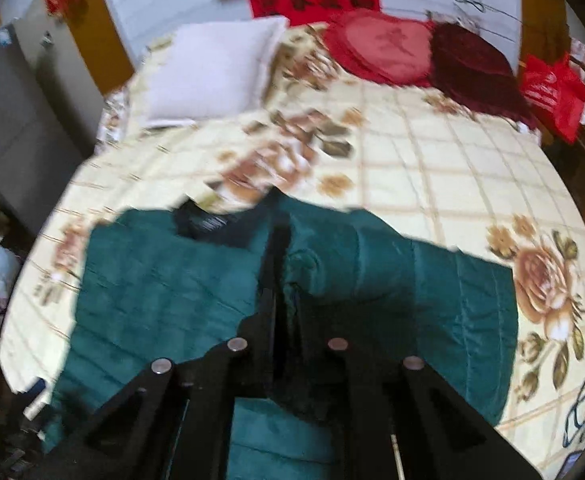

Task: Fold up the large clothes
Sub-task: 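Lay the sleeve on the jacket body and open the right tool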

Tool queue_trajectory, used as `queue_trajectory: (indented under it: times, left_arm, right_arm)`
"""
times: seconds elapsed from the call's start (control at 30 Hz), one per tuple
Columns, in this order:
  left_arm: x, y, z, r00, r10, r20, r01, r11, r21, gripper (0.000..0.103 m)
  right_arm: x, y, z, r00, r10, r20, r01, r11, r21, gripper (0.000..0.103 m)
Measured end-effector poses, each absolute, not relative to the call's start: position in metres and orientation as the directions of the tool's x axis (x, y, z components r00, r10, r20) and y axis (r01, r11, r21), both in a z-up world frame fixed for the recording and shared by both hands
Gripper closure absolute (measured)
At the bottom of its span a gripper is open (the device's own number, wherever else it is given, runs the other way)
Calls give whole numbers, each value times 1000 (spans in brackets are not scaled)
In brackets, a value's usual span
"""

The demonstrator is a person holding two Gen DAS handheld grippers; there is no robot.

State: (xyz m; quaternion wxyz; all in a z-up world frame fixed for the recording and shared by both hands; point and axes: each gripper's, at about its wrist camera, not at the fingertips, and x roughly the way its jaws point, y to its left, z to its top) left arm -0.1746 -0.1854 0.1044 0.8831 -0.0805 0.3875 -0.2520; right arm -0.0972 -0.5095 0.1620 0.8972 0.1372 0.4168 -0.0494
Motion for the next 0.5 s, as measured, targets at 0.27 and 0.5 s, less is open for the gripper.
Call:
queue_trajectory:
  times: [0.27, 0.5]
  left_arm:
    - [-171, -171, 107, 584, -505, -635, 360, 863, -355, 48]
    - [-171, -169, 104, 575, -517, -634, 358, 856, -374, 48]
  right_arm:
    - [-70, -461, 171, 637, 15, -771, 134, 983, 129, 98]
    - [-77, -477, 118, 478, -142, -867, 225, 974, -35, 26]
